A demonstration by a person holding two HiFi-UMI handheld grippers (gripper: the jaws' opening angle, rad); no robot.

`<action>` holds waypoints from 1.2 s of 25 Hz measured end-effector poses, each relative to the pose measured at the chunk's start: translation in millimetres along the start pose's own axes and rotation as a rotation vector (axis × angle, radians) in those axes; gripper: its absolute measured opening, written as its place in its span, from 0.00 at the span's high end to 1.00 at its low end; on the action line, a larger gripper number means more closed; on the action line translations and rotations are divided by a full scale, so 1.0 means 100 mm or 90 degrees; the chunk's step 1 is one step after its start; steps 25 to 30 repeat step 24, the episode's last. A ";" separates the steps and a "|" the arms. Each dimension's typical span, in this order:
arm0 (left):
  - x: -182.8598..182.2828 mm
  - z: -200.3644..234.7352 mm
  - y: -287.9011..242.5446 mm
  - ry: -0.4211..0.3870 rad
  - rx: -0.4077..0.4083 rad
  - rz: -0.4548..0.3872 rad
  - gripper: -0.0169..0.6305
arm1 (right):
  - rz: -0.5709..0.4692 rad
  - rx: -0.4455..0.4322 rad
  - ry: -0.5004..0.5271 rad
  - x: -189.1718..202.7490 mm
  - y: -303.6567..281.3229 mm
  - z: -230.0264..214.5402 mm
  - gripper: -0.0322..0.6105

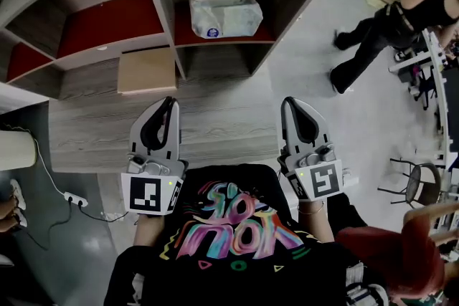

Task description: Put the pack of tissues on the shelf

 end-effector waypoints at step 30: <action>-0.03 0.05 -0.09 -0.005 0.001 -0.004 0.92 | -0.007 -0.009 0.028 0.01 -0.07 -0.06 0.93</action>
Point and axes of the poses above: the fingertips, and each gripper's own axes: y backward along the fingers, z to its left, x out of its underside, the point moved 5 cm from there along y, backward along the fingers, and after that the axes turned 10 degrees about z, right-handed, at the moved point
